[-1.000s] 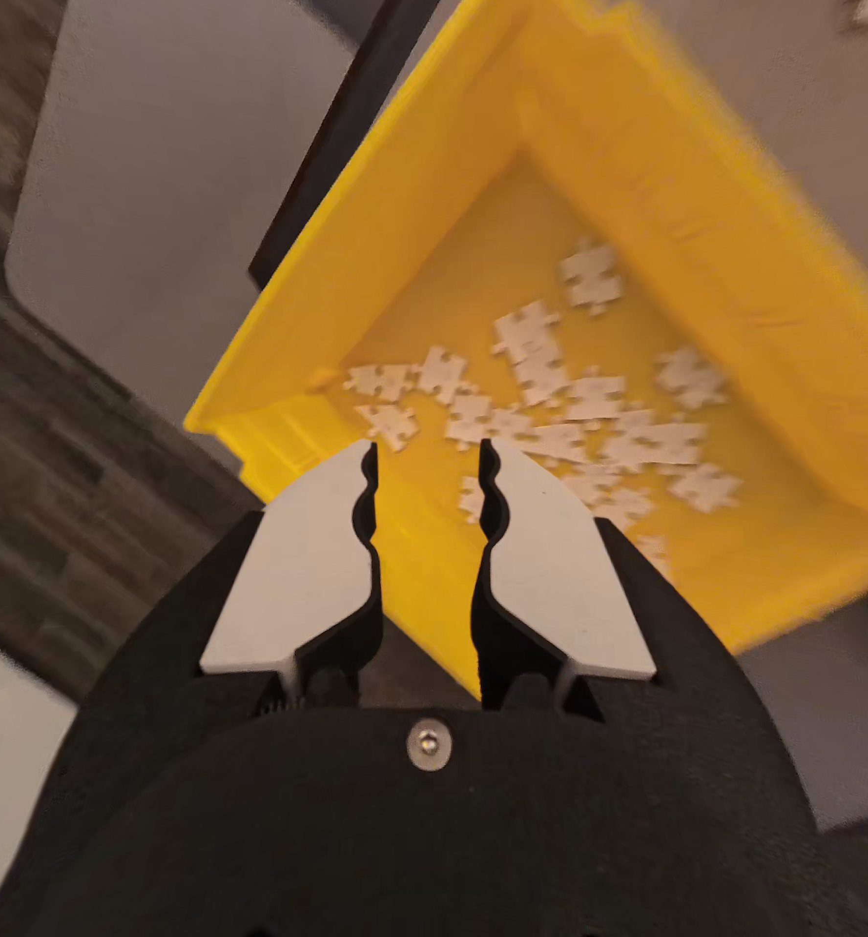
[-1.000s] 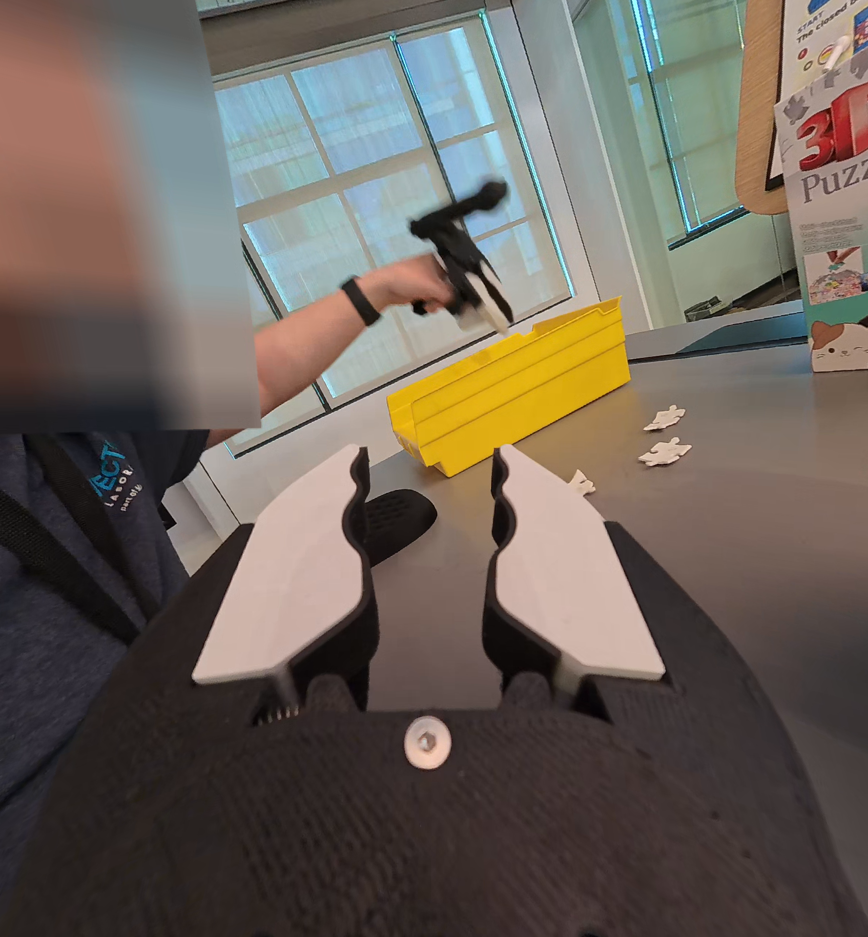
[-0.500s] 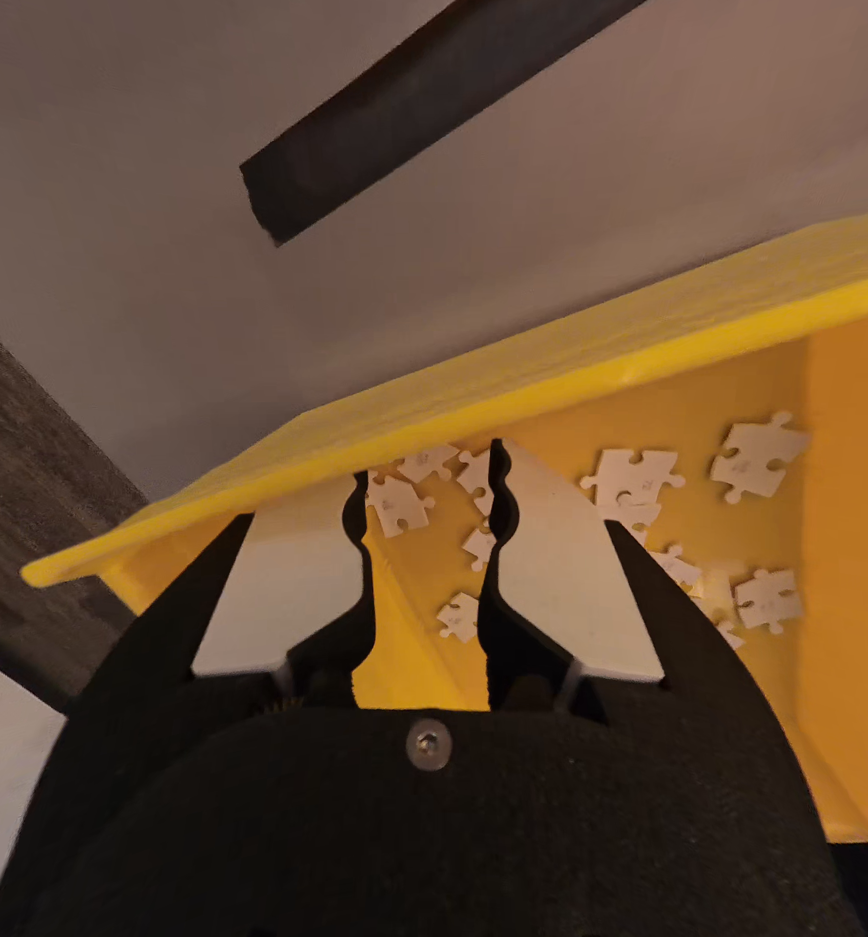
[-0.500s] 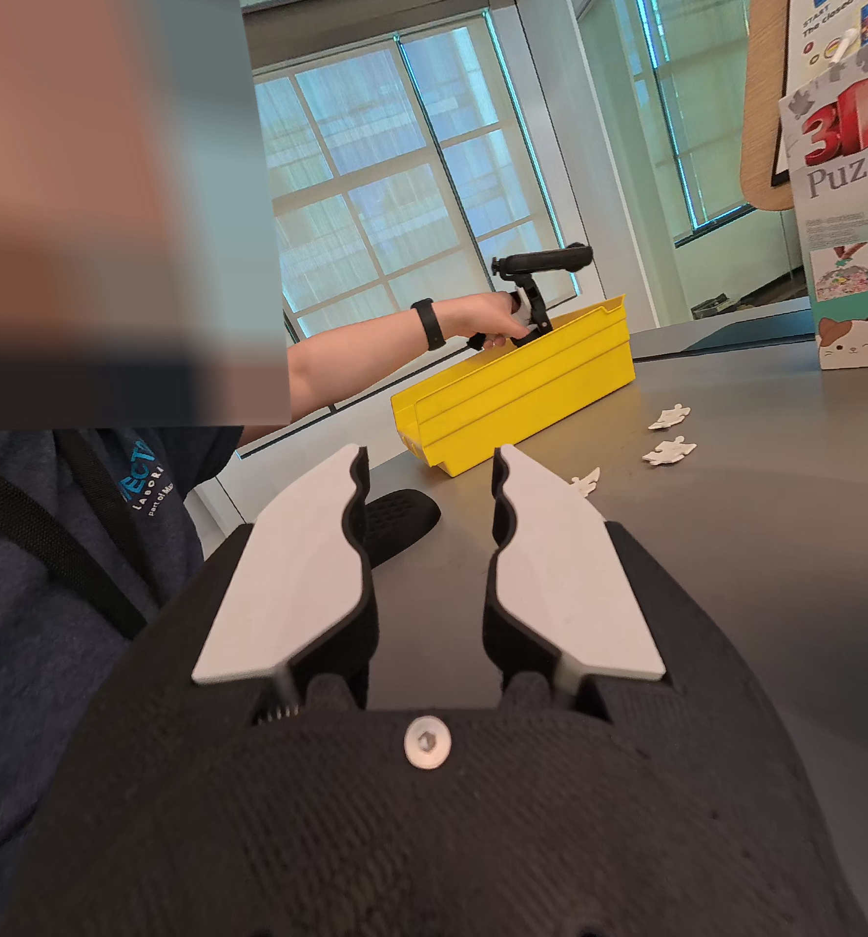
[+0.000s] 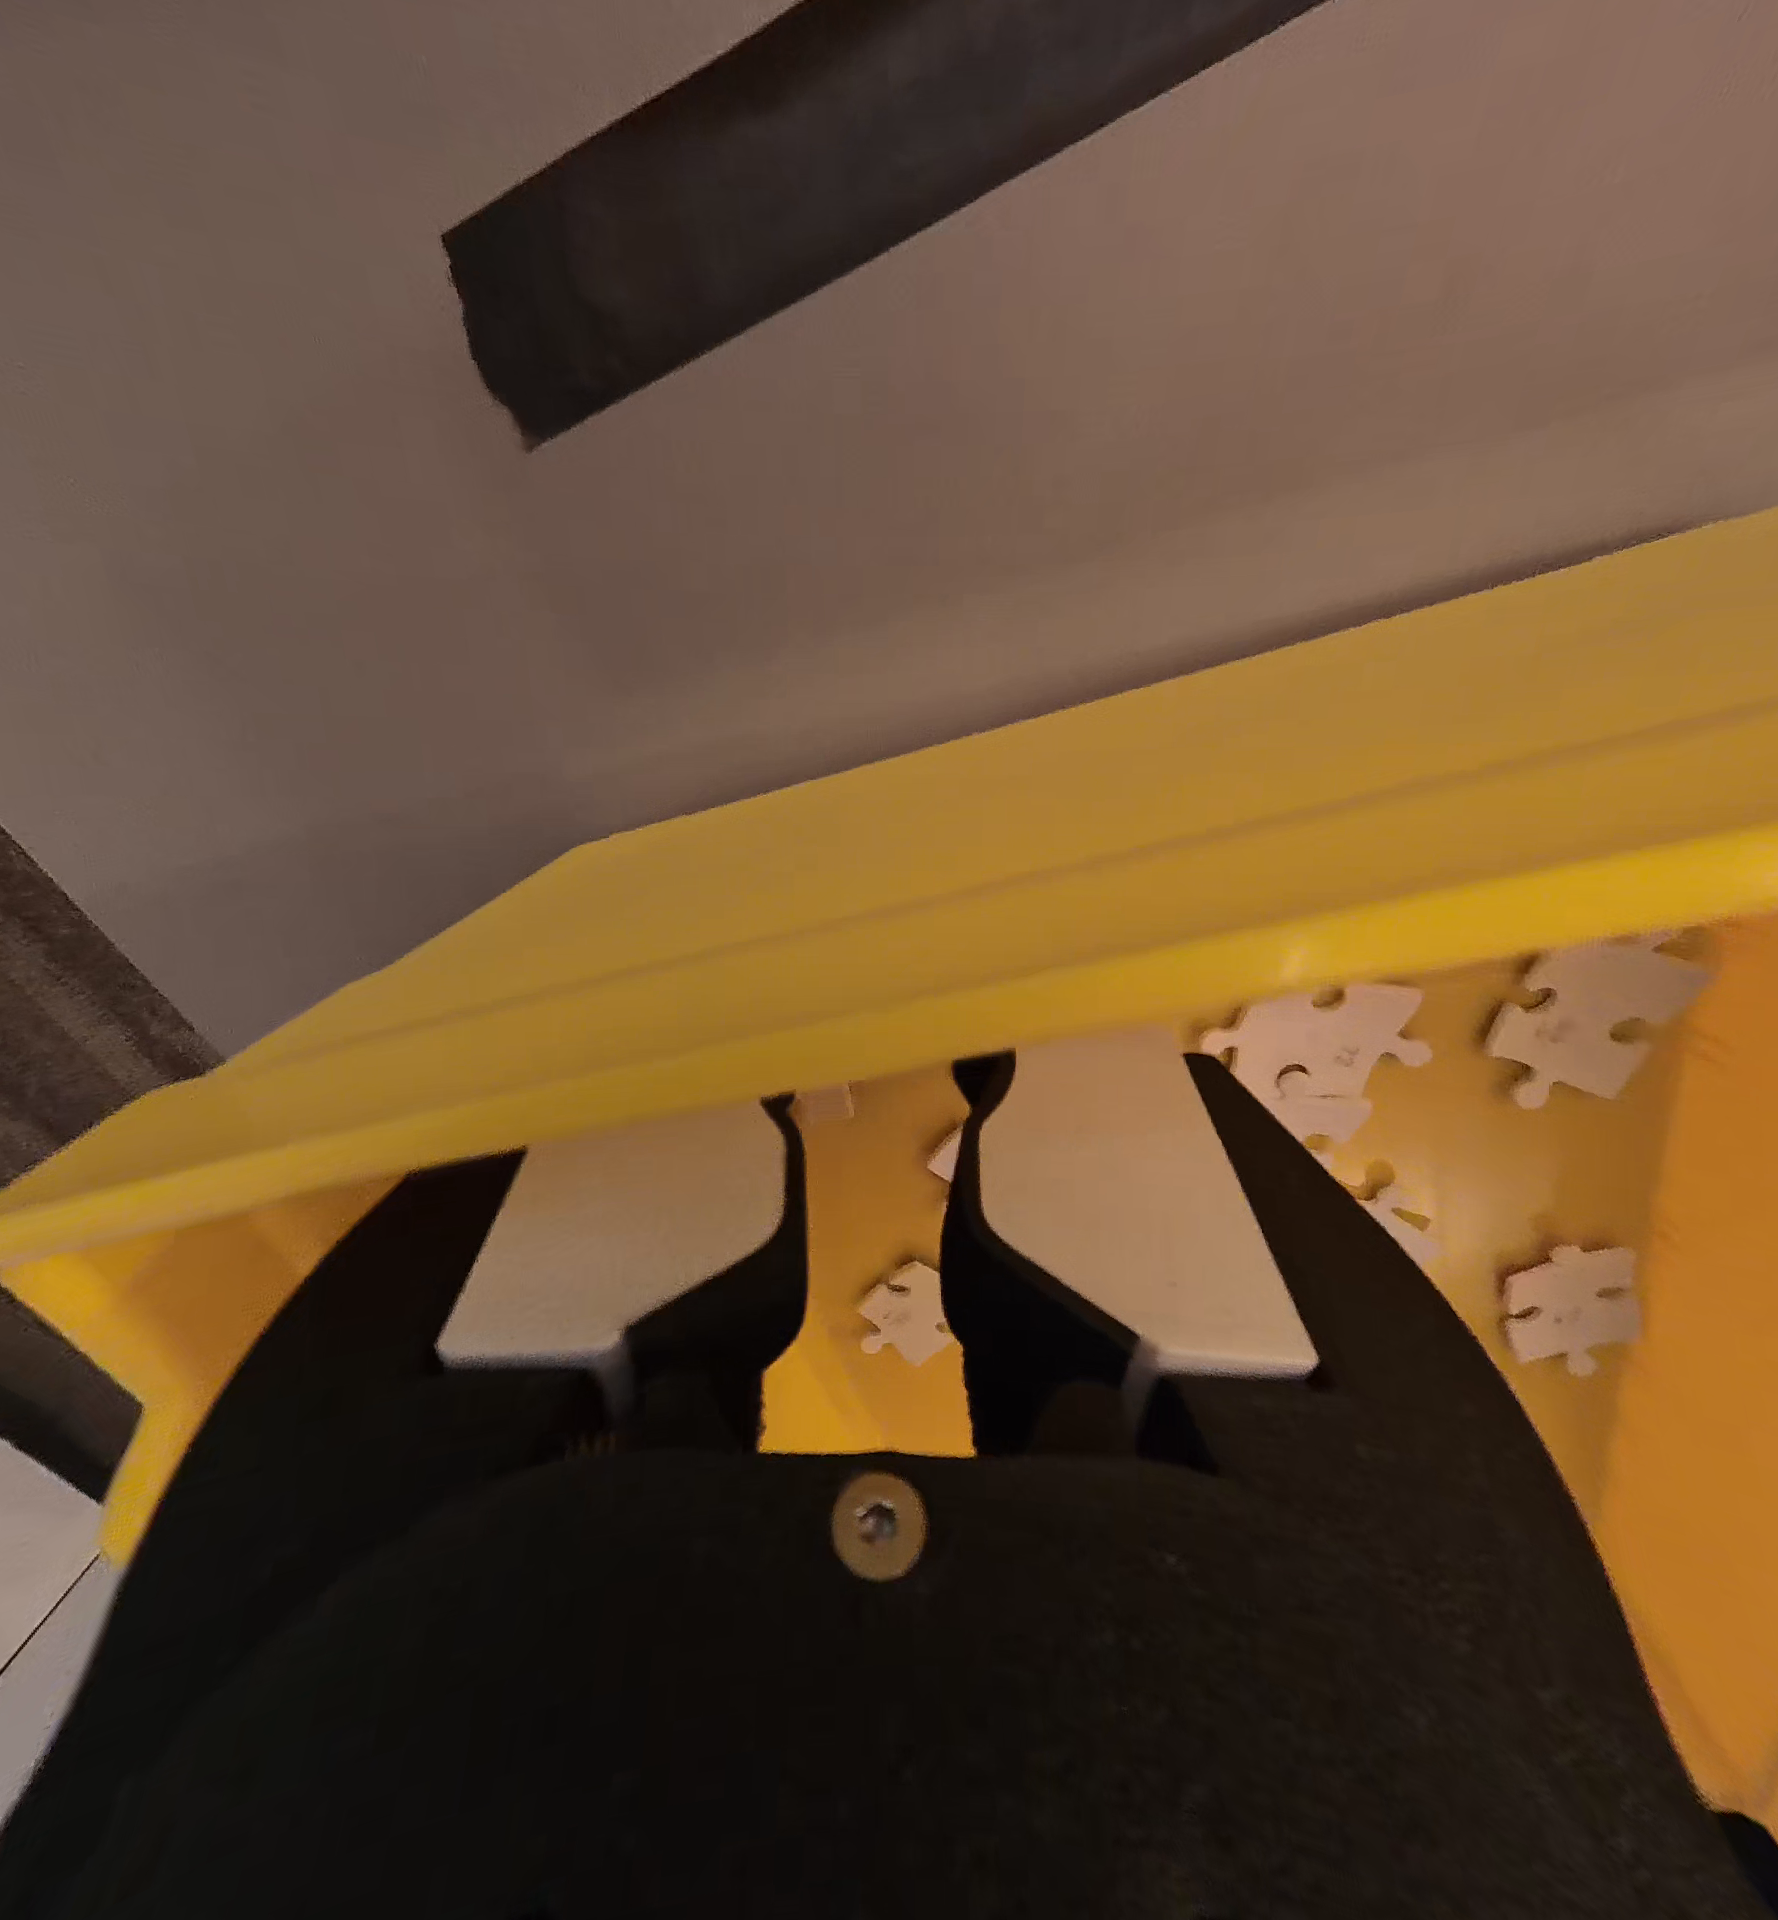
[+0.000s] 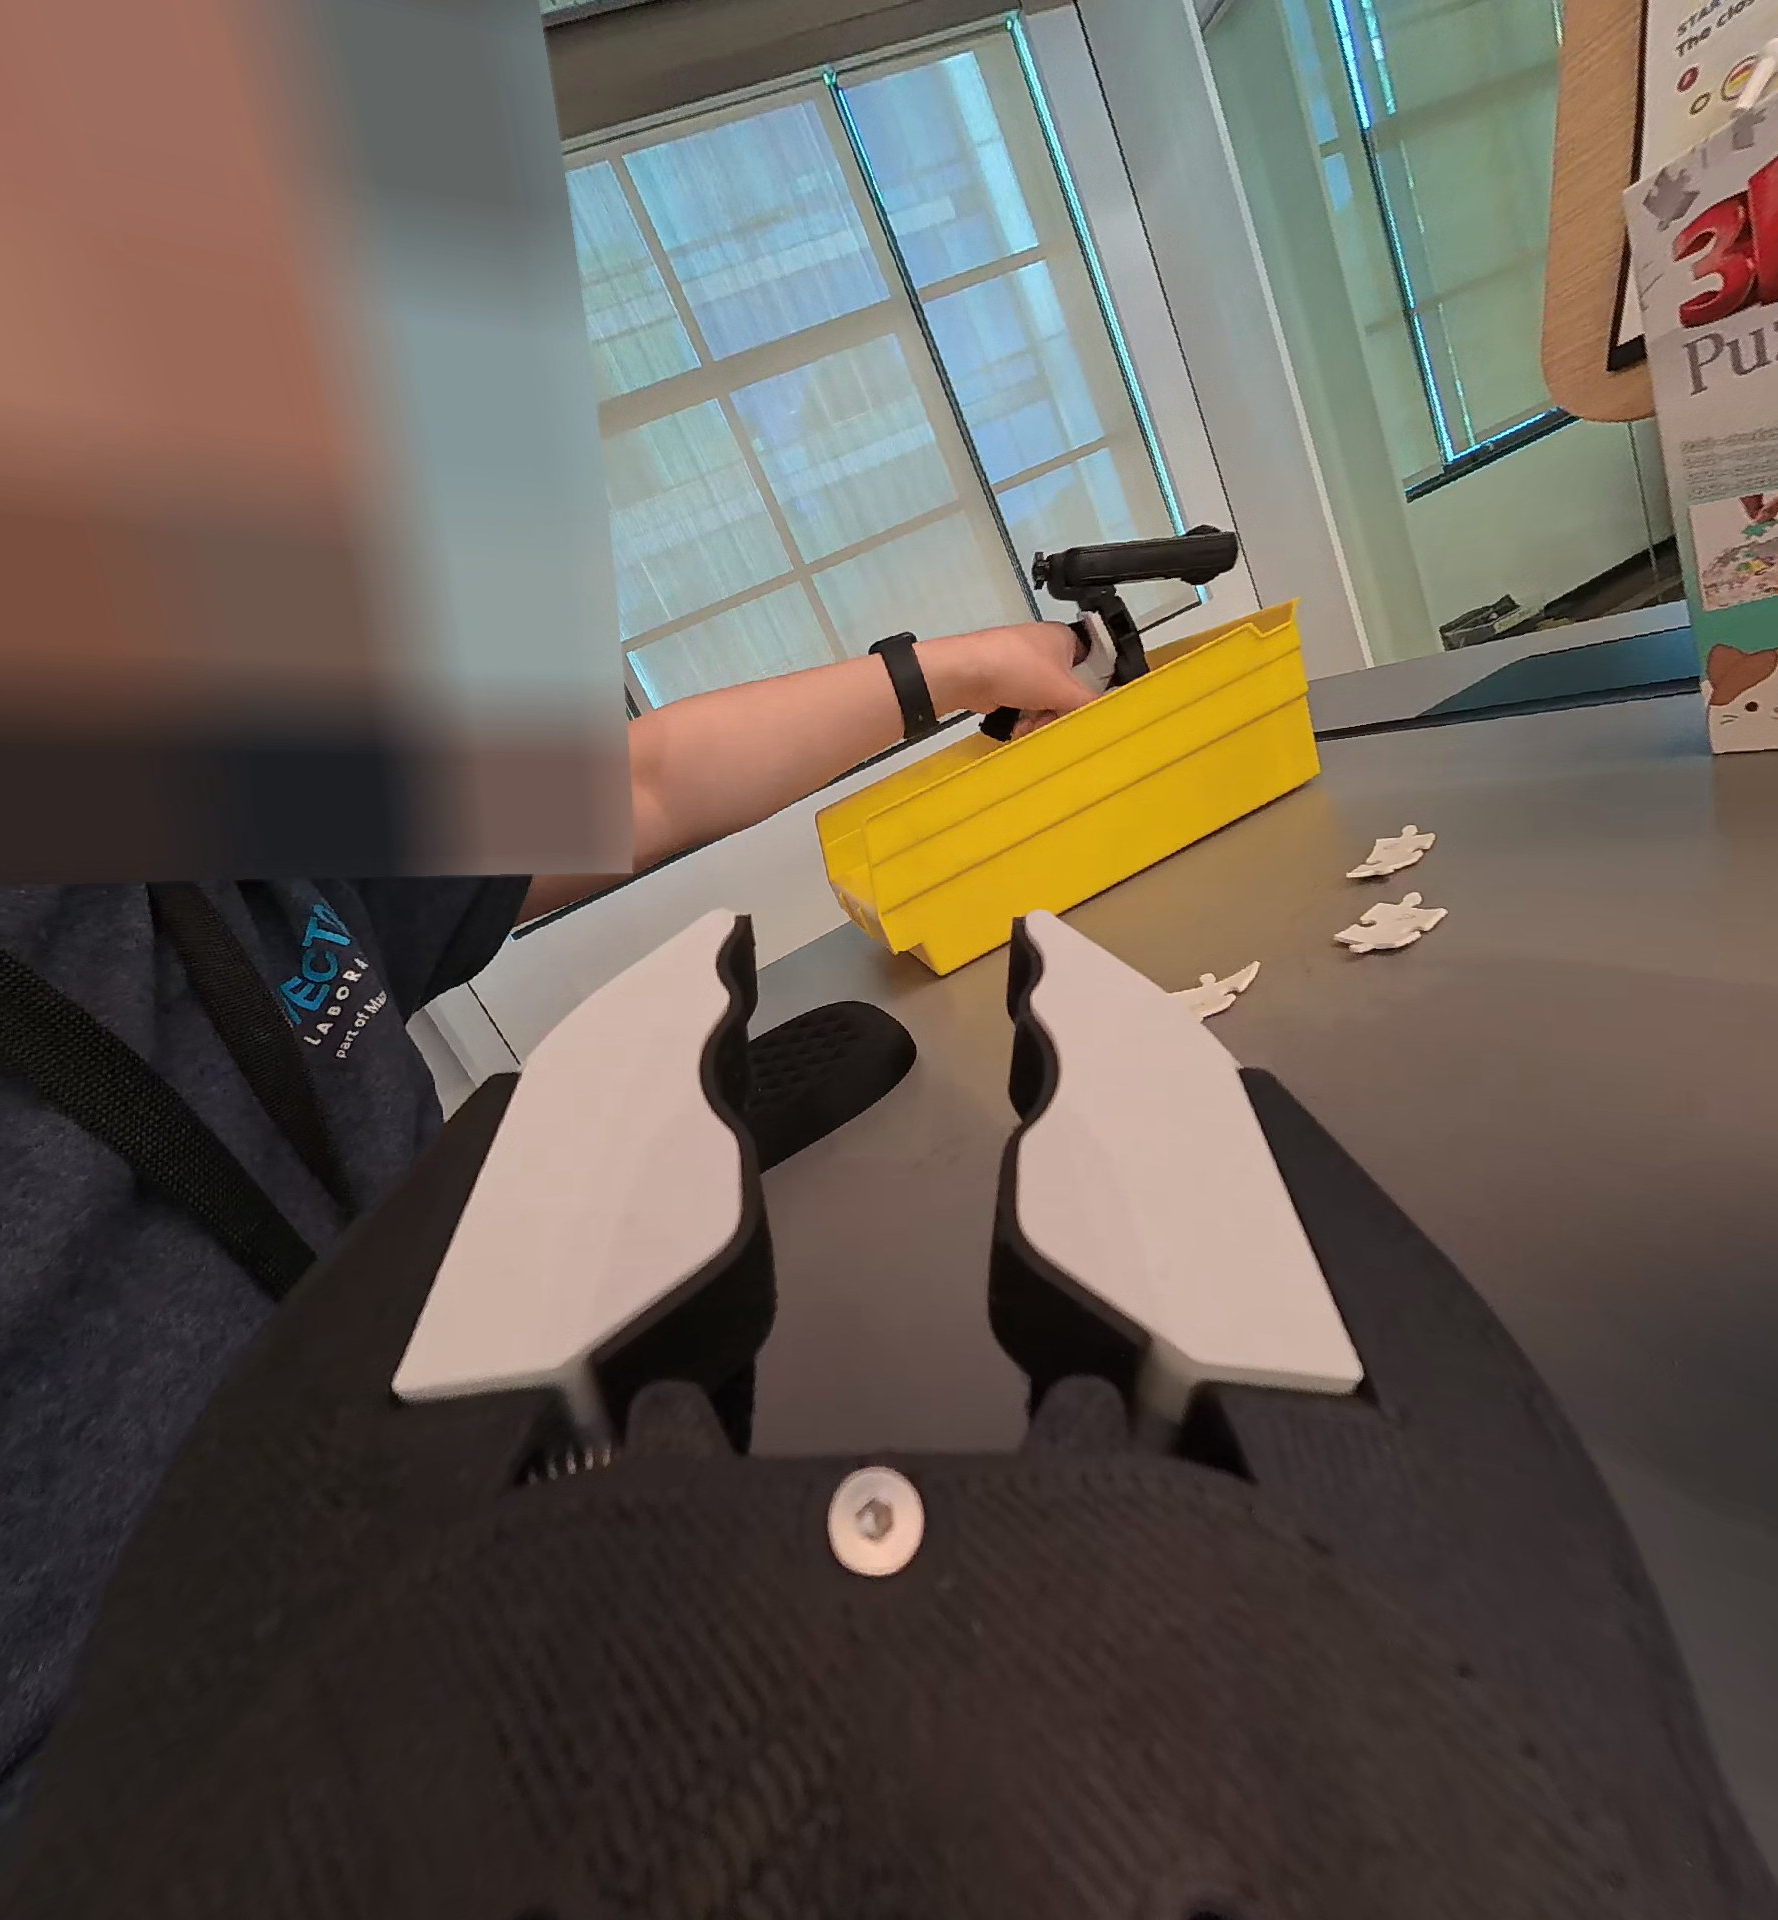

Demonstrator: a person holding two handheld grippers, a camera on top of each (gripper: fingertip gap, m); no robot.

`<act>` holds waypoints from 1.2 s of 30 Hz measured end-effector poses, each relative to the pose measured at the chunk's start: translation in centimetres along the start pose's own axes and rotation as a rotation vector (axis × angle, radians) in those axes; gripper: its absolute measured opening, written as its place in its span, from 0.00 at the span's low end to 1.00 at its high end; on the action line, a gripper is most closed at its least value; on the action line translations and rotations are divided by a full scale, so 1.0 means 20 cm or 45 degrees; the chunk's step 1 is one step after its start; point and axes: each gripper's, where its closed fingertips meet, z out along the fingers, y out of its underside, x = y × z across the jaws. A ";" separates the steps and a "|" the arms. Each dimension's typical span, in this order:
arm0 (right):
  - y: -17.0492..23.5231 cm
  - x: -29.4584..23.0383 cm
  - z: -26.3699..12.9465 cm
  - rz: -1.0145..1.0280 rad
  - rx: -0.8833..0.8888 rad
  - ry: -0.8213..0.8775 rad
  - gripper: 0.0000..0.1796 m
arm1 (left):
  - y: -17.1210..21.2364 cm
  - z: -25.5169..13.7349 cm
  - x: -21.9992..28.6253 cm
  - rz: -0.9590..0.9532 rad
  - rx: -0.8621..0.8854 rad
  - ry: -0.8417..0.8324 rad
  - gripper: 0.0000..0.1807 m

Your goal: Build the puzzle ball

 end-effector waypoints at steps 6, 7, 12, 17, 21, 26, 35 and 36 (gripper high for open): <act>0.00 0.00 0.00 -0.003 -0.001 -0.003 0.26 | 0.02 0.00 -0.01 0.063 0.001 -0.086 0.06; 0.00 0.00 0.00 -0.004 -0.003 -0.003 0.26 | 0.03 0.00 -0.01 0.073 -0.001 -0.094 0.06; 0.00 -0.01 0.00 -0.007 -0.002 -0.005 0.26 | 0.05 0.00 -0.02 0.130 -0.001 -0.149 0.03; 0.00 -0.01 0.00 -0.010 -0.003 -0.006 0.26 | 0.07 0.00 -0.01 0.159 0.027 -0.178 0.03; 0.00 -0.01 0.00 -0.012 -0.006 -0.011 0.26 | 0.08 -0.01 -0.01 0.170 0.042 -0.179 0.02; 0.00 -0.01 0.00 -0.013 -0.006 -0.014 0.26 | 0.08 -0.05 -0.01 0.197 0.092 -0.177 0.00; 0.01 -0.02 0.01 -0.012 -0.012 -0.023 0.26 | 0.06 -0.25 -0.01 0.155 0.275 -0.035 0.00; 0.01 -0.02 0.01 -0.012 -0.015 -0.025 0.26 | 0.08 -0.23 0.00 0.138 0.238 -0.002 0.00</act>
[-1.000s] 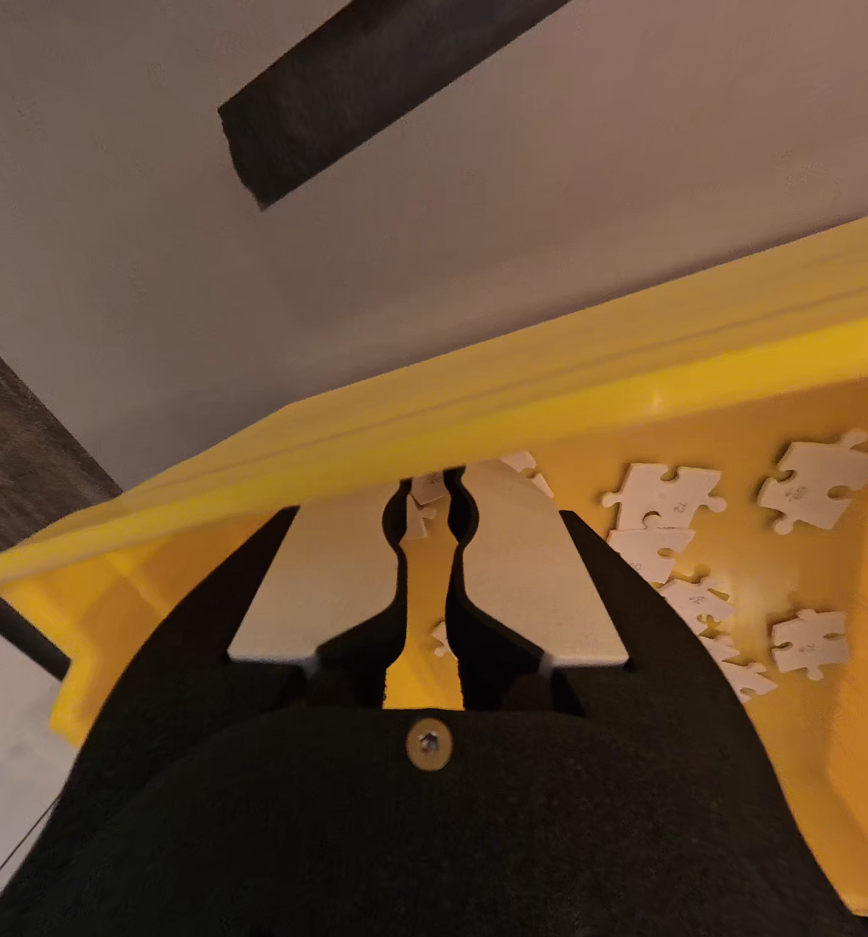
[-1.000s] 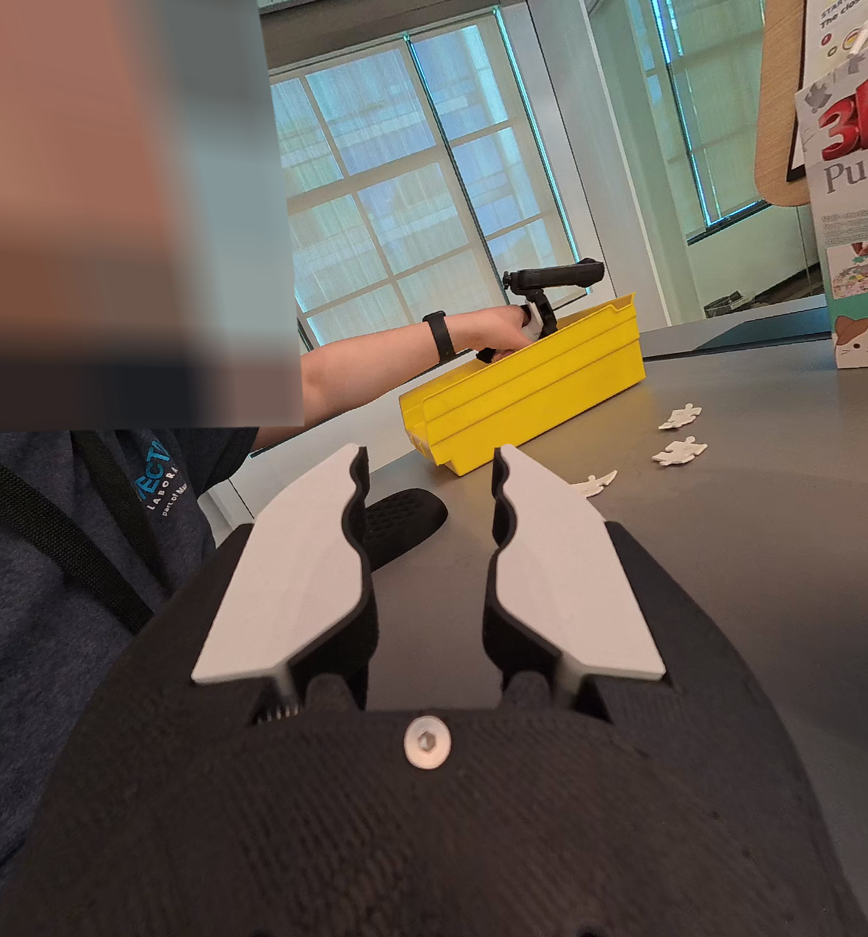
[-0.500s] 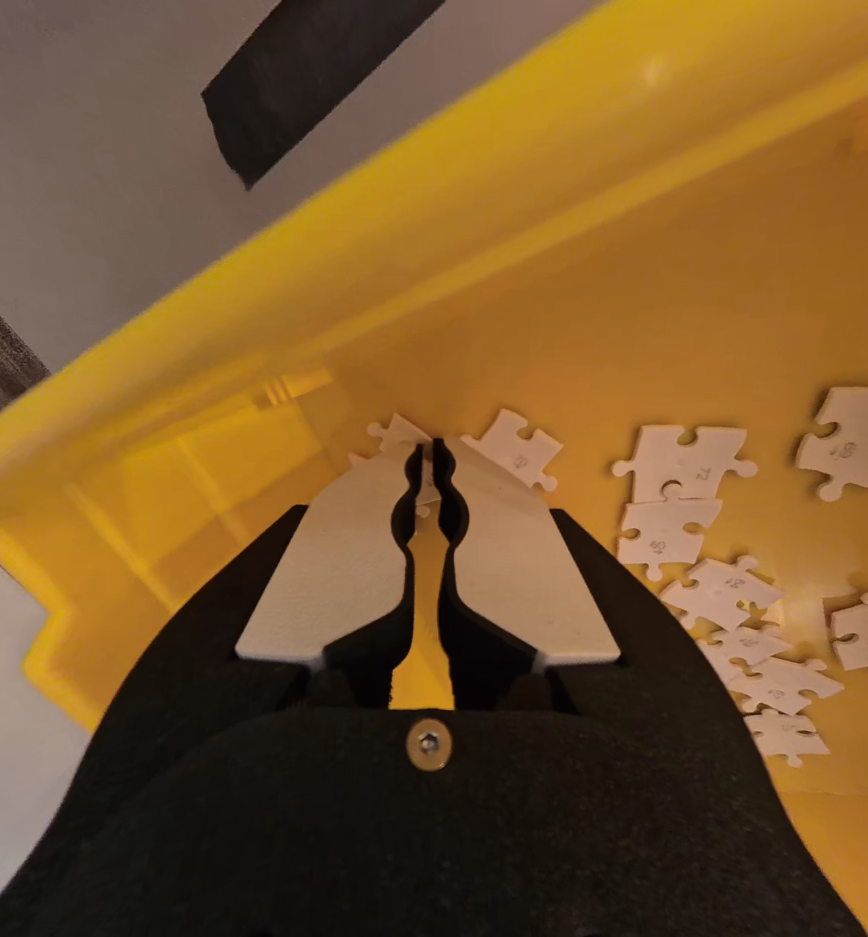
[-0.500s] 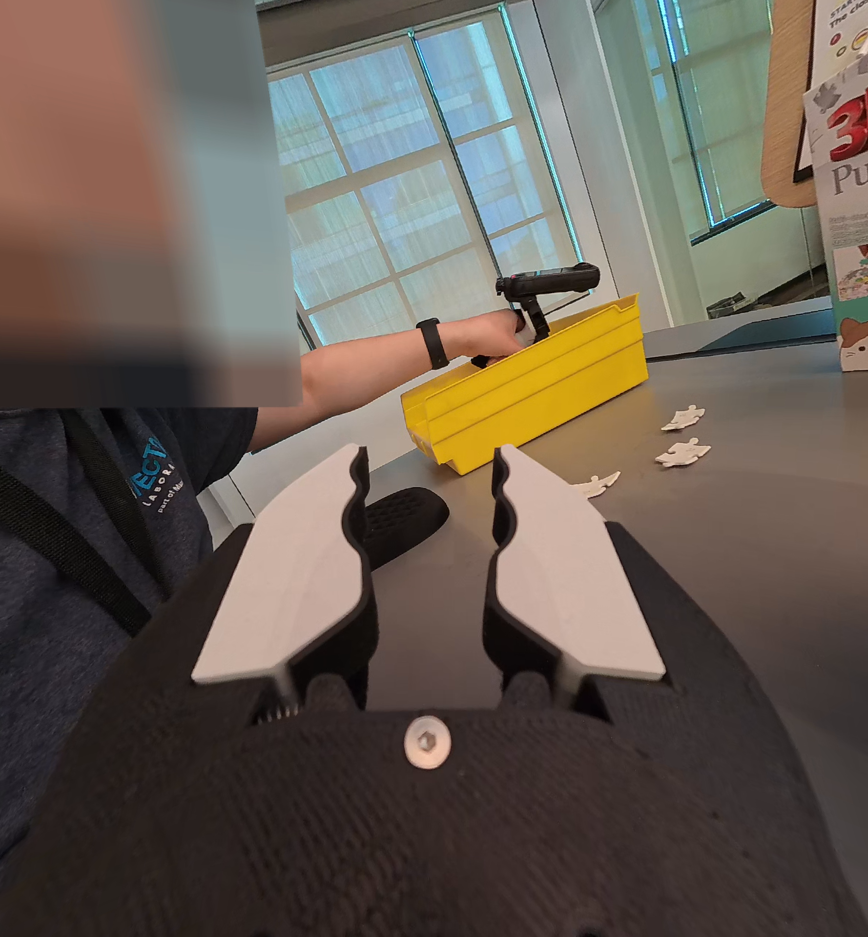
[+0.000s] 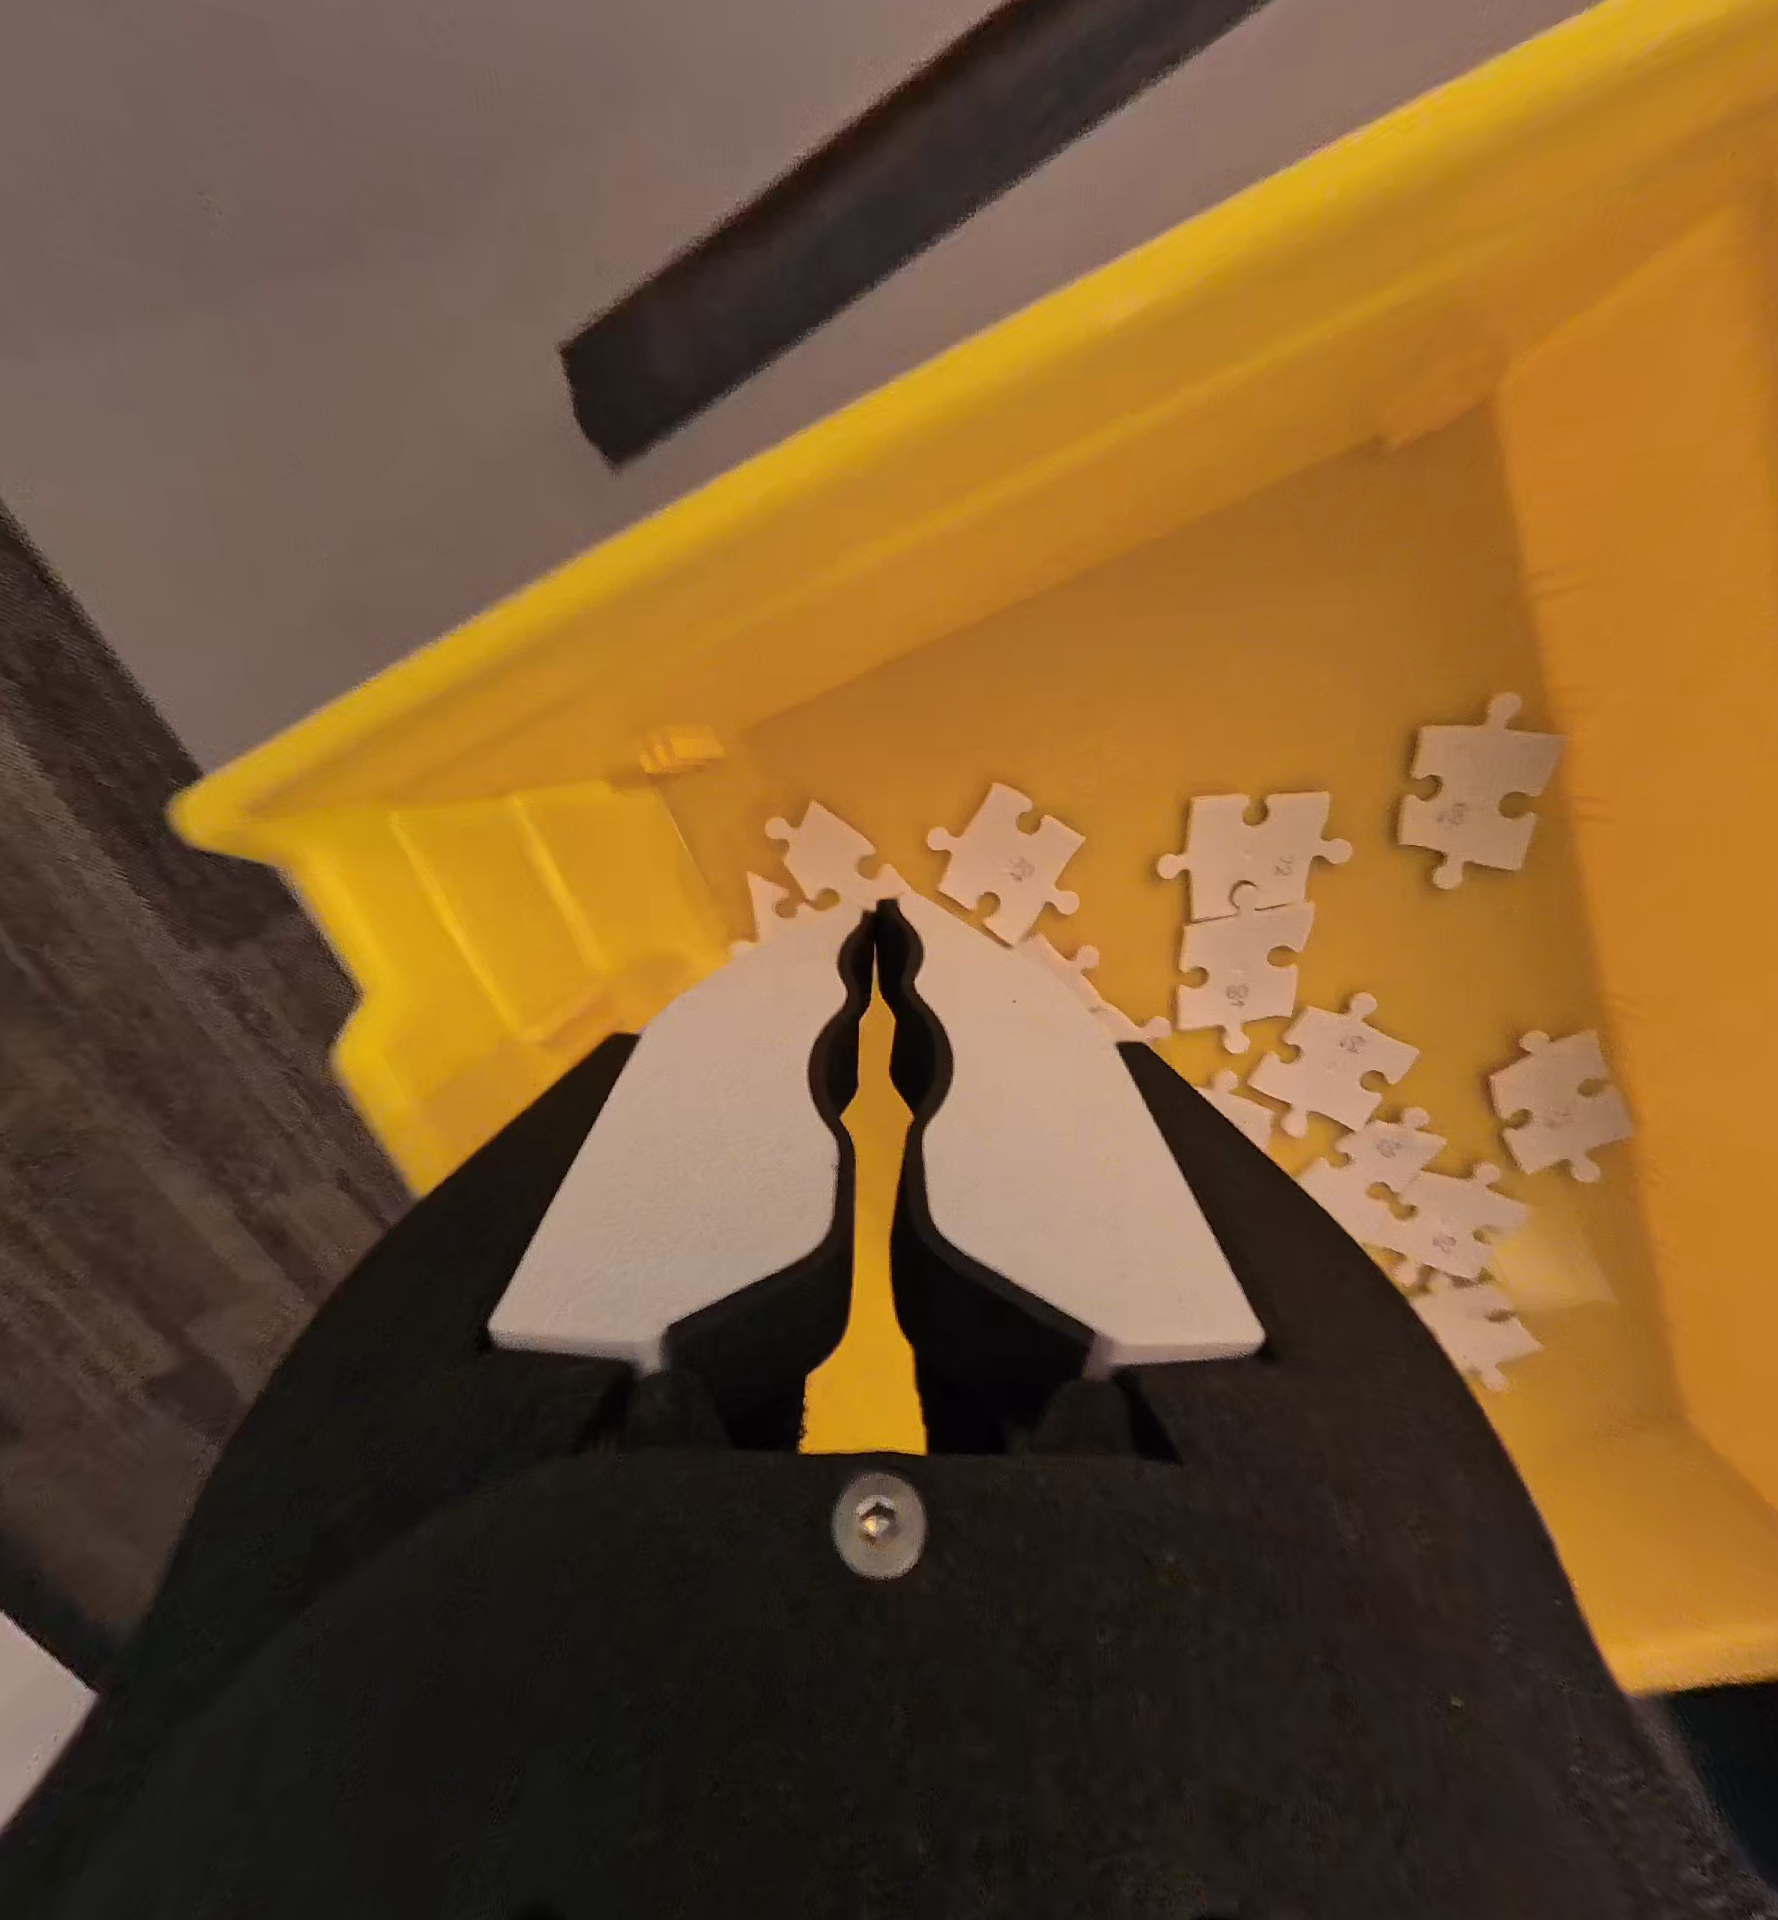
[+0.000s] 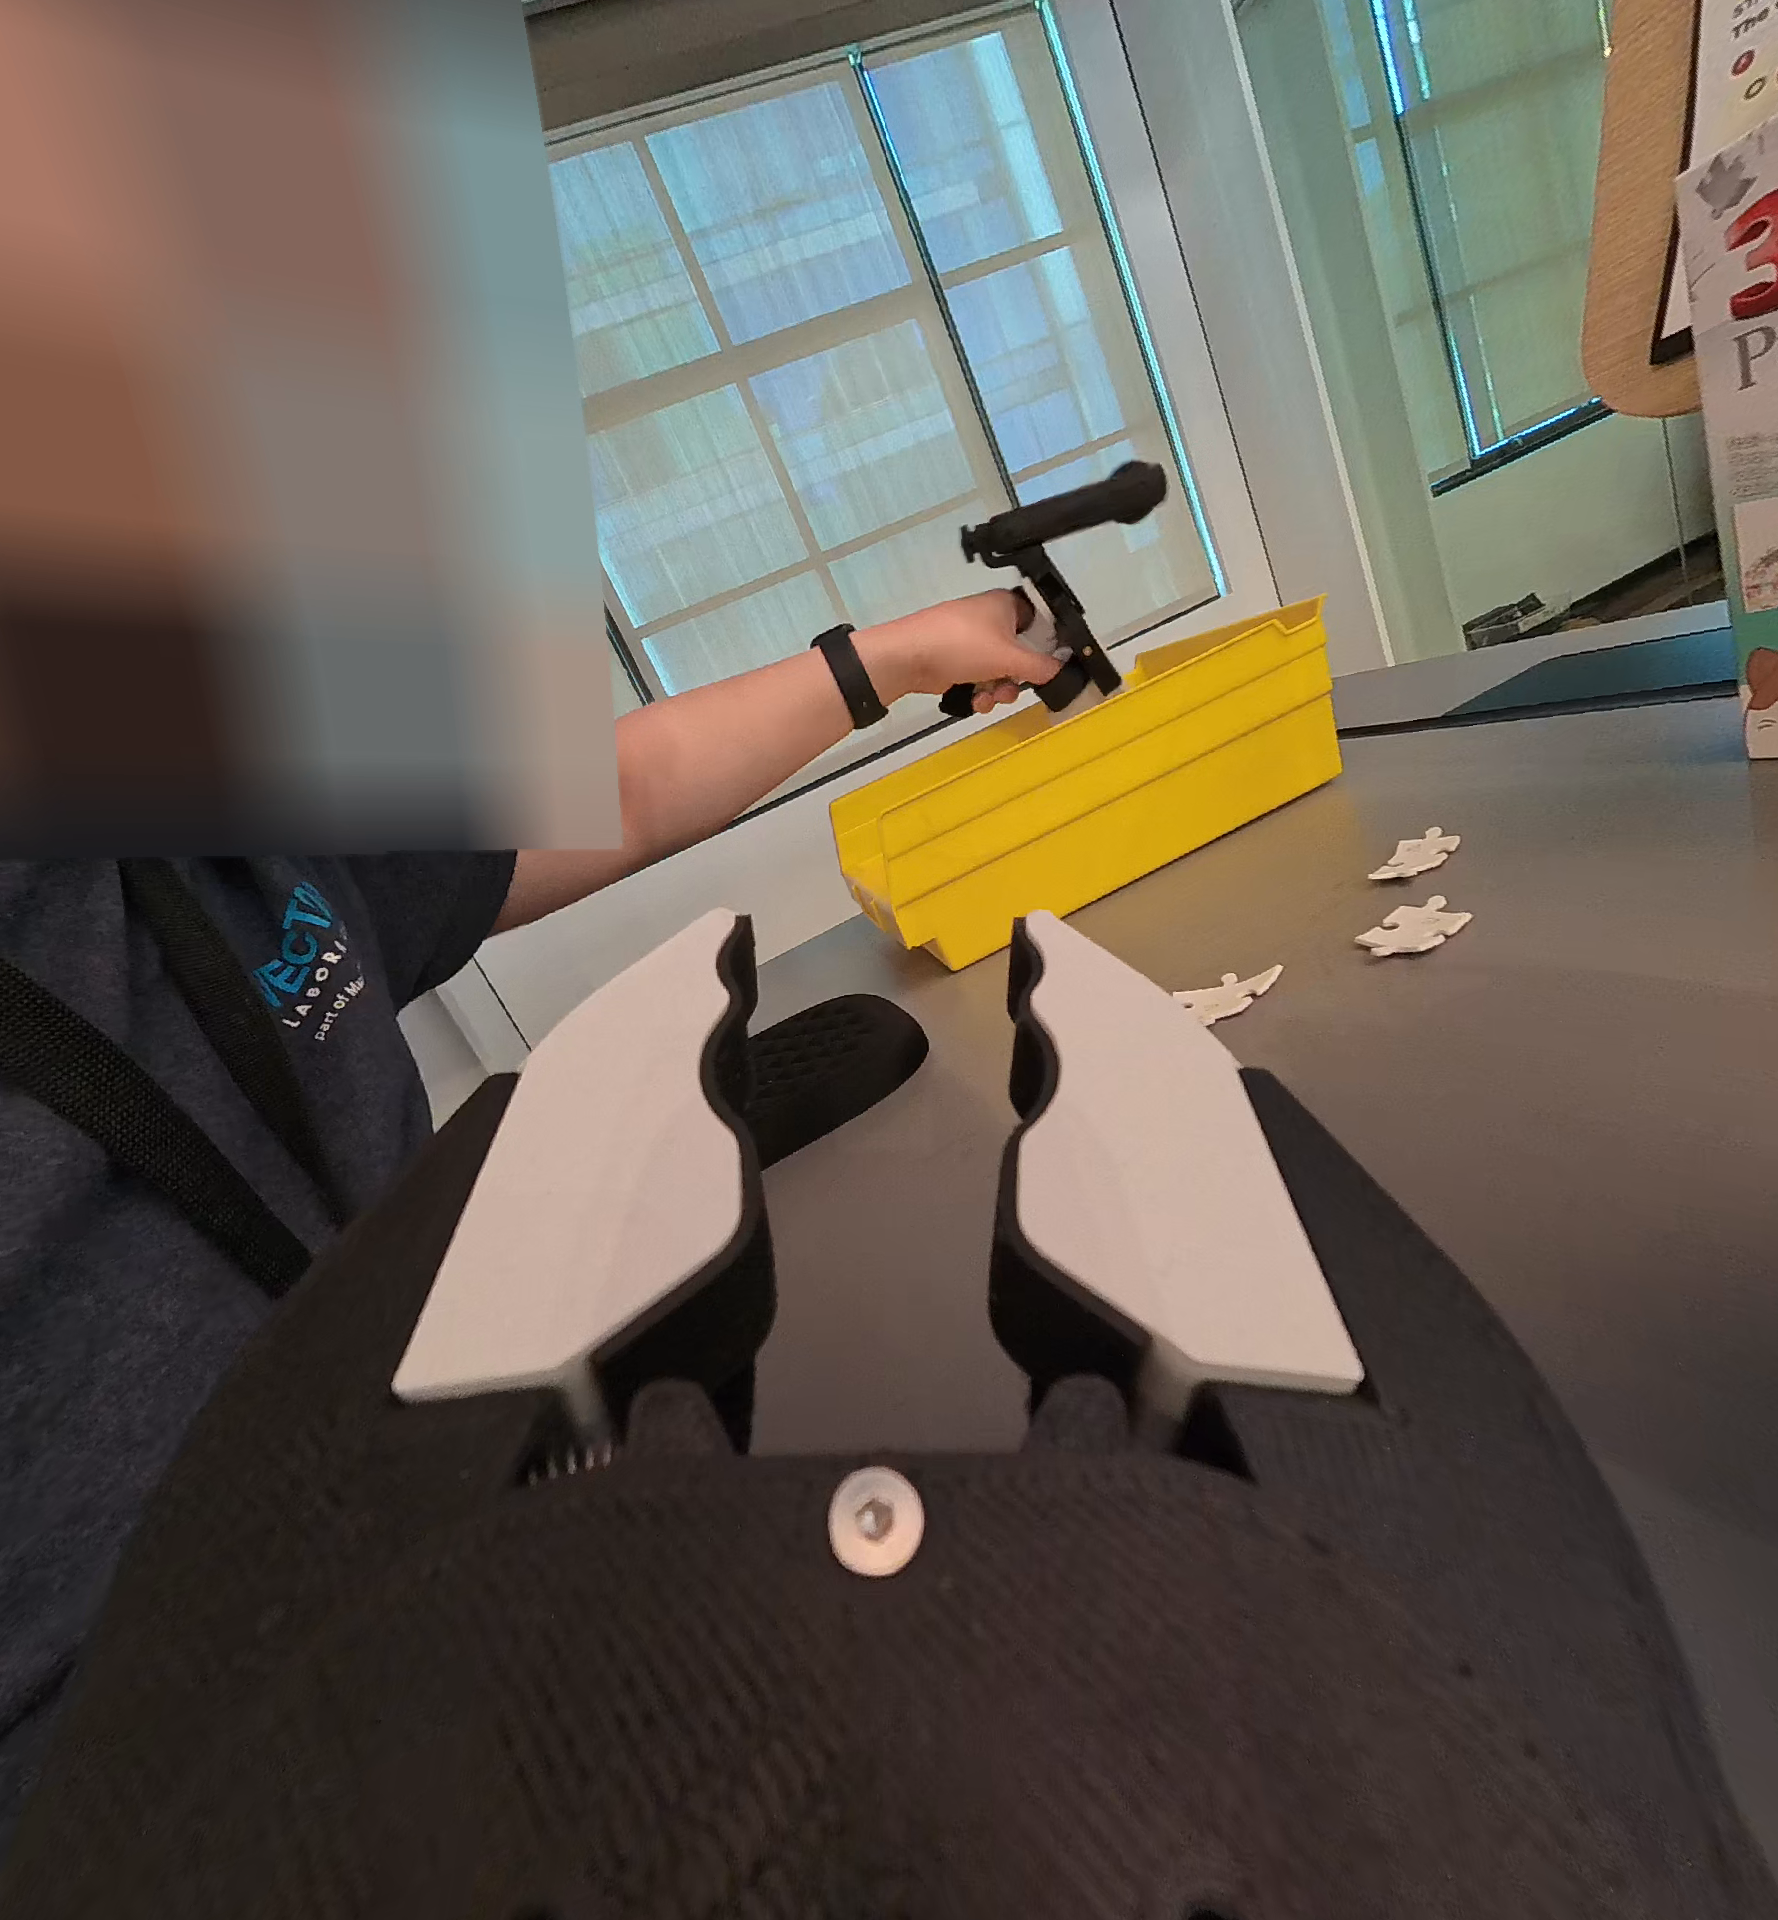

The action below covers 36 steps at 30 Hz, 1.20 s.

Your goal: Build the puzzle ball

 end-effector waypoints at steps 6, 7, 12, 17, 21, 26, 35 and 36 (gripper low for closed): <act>0.00 -0.01 0.00 -0.010 -0.006 -0.002 0.26 | 0.03 0.10 0.06 -0.191 -0.102 0.097 0.18; 0.00 -0.01 0.00 -0.010 -0.006 -0.002 0.26 | 0.03 0.11 0.05 -0.200 -0.118 0.082 0.23; 0.00 -0.01 0.00 -0.010 -0.006 -0.004 0.26 | 0.06 0.12 0.03 -0.229 -0.201 0.048 0.18; 0.01 -0.01 0.01 -0.013 -0.013 -0.010 0.26 | 0.09 0.14 -0.01 -0.224 -0.252 -0.017 0.18; 0.01 -0.01 0.00 -0.011 -0.009 -0.009 0.26 | 0.11 0.17 -0.01 -0.253 -0.299 0.006 0.18; 0.01 -0.01 0.00 -0.011 -0.012 -0.009 0.26 | 0.11 0.20 0.00 -0.258 -0.329 0.019 0.18; 0.01 -0.01 0.00 -0.010 -0.012 -0.012 0.26 | 0.12 0.19 0.00 -0.215 -0.334 0.010 0.16; 0.01 -0.01 0.01 -0.010 -0.014 -0.013 0.26 | 0.12 0.18 0.00 -0.213 -0.322 0.007 0.16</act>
